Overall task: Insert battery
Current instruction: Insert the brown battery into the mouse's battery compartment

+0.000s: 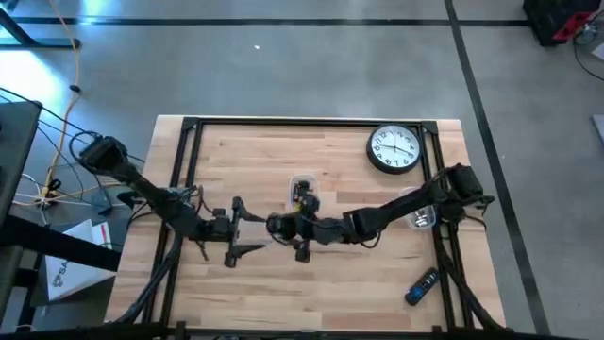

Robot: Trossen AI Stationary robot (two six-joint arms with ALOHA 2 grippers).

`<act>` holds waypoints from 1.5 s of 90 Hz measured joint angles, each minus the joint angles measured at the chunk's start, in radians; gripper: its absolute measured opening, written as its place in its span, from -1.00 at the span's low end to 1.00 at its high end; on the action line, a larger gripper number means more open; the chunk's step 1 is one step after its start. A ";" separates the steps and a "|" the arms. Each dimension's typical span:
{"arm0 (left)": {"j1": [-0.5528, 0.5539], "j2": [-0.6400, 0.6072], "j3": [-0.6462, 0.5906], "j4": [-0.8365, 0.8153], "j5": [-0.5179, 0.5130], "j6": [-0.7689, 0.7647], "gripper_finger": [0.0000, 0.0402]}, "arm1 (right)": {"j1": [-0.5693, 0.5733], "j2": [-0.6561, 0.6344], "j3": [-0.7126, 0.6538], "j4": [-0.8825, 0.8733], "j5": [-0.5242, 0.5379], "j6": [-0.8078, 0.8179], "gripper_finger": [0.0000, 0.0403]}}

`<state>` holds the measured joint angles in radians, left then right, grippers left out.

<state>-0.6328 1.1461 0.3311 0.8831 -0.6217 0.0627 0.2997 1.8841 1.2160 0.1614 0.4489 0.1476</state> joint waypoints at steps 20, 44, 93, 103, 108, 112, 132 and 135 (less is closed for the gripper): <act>-0.135 -0.227 -0.001 -0.184 -0.231 0.062 0.47 | -0.003 -0.006 -0.006 -0.317 -0.076 0.141 0.27; -0.160 -0.238 -0.001 -0.279 -0.349 0.000 0.47 | -0.037 0.001 -0.058 -0.428 -0.097 0.217 0.27; -0.087 -0.168 -0.002 -0.285 -0.354 -0.027 0.47 | -0.101 0.068 -0.093 -0.311 -0.221 0.117 0.27; -0.087 -0.168 -0.002 -0.285 -0.354 -0.013 0.47 | -0.106 0.068 -0.093 -0.303 -0.221 0.116 0.27; -0.087 -0.168 -0.002 -0.284 -0.354 -0.008 0.47 | -0.105 0.068 -0.093 -0.296 -0.222 0.113 0.27; -0.087 -0.168 -0.002 -0.283 -0.355 -0.006 0.47 | -0.105 0.067 -0.093 -0.295 -0.222 0.105 0.27; -0.077 -0.168 -0.002 -0.279 -0.358 0.002 0.47 | -0.105 0.068 -0.093 -0.292 -0.245 0.077 0.28; -0.073 -0.168 -0.002 -0.279 -0.358 0.002 0.47 | -0.105 0.068 -0.093 -0.292 -0.246 0.076 0.28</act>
<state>-0.7059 0.9779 0.3286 0.6037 -0.9795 0.0643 0.1947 1.9518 1.1229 -0.1307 0.2027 0.2233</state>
